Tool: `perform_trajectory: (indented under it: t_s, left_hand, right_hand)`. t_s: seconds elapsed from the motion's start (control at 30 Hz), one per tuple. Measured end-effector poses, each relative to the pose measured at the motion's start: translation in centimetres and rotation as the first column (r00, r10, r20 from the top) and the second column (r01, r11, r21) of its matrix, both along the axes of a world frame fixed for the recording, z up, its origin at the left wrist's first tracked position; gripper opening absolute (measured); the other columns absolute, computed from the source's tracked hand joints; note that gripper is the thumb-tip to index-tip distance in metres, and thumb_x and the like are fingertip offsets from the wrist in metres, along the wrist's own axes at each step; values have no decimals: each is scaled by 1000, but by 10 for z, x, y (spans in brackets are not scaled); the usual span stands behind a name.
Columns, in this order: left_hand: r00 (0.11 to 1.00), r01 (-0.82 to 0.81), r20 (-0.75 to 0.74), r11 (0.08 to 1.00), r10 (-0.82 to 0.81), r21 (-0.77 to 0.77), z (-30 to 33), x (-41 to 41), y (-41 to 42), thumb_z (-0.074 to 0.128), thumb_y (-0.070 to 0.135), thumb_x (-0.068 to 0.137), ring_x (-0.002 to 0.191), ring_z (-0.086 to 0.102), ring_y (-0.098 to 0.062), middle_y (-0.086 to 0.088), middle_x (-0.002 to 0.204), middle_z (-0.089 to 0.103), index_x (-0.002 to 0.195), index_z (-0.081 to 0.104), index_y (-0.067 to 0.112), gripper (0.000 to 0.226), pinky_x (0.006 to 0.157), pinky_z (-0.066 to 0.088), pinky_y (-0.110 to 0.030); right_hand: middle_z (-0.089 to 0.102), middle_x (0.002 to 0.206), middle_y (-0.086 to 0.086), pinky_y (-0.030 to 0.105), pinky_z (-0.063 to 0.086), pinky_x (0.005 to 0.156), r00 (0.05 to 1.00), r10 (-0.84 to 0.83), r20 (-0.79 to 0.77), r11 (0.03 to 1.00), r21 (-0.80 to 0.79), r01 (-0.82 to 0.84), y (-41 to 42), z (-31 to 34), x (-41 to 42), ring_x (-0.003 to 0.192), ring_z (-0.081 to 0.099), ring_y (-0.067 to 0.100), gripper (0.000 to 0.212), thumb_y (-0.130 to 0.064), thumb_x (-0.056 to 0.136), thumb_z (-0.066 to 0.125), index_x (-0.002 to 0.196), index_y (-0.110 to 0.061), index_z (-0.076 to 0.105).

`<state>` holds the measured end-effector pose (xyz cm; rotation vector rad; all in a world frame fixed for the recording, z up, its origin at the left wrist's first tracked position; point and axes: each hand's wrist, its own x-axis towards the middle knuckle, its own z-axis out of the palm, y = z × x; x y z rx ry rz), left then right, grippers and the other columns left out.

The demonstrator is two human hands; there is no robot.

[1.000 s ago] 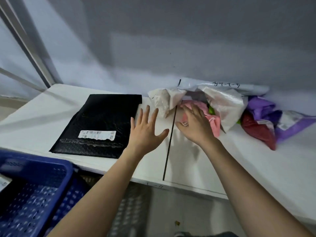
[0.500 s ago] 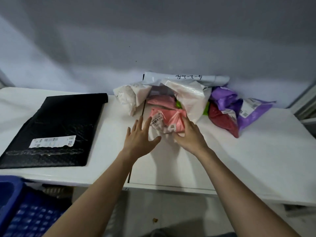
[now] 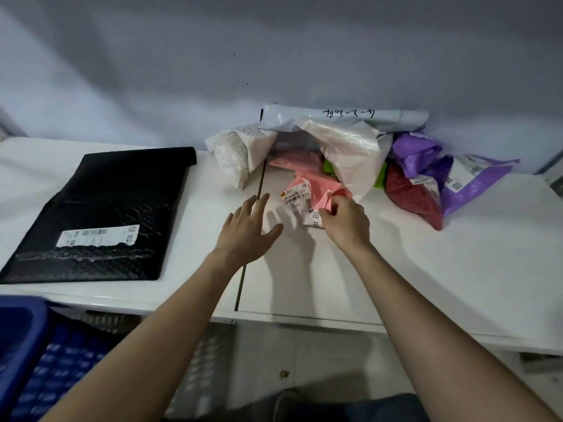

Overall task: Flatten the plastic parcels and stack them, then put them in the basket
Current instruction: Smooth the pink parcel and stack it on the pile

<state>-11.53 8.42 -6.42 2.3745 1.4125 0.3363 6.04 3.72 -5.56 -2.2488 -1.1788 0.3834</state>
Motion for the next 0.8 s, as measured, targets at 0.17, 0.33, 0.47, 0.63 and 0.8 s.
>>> perform_trajectory:
  t_s: [0.17, 0.33, 0.47, 0.63, 0.8]
  left_hand:
    - [988, -26, 154, 998, 17, 51, 26, -11, -12, 47, 37, 95, 135, 35, -26, -6, 150, 32, 147, 24, 16, 61, 108, 30, -36]
    - [922, -109, 378, 992, 77, 63, 54, -30, -30, 48, 32, 96, 136, 35, -22, -5, 147, 38, 145, 29, 11, 57, 107, 28, -30]
    - [885, -163, 447, 986, 127, 44, 66, -56, -39, 50, 31, 95, 133, 39, -21, -6, 143, 45, 141, 36, 8, 53, 107, 28, -26]
    - [882, -199, 437, 980, 176, 6, 63, -81, -43, 55, 39, 91, 91, 57, -21, -3, 96, 59, 111, 63, 14, 33, 85, 48, -38]
    - [884, -185, 427, 981, 191, -56, 66, -83, -40, 60, 35, 90, 64, 46, -18, -12, 72, 58, 81, 59, 5, 31, 59, 36, -28]
  right_hand:
    - [66, 90, 16, 30, 37, 66, 981, 78, -178, 986, 157, -50, -7, 26, -12, 87, 59, 33, 15, -14, 86, 55, 88, 0, 60]
    - [69, 92, 22, 32, 44, 72, 925, 210, -318, 950, 289, -116, -22, 56, -30, 86, 63, 31, 11, -11, 85, 60, 90, 0, 62]
    - [72, 94, 16, 46, 51, 88, 868, 310, -388, 928, 320, -188, -33, 68, -47, 92, 66, 31, 5, -15, 83, 66, 86, -17, 63]
    - [70, 92, -5, 41, 51, 94, 805, 441, -396, 889, 317, -331, -45, 67, -60, 92, 67, 15, 25, -8, 84, 66, 91, -30, 59]
    - [70, 92, -3, 23, 47, 79, 822, 406, -399, 899, 337, -280, -45, 65, -67, 90, 65, 12, 8, -26, 92, 57, 95, -22, 62]
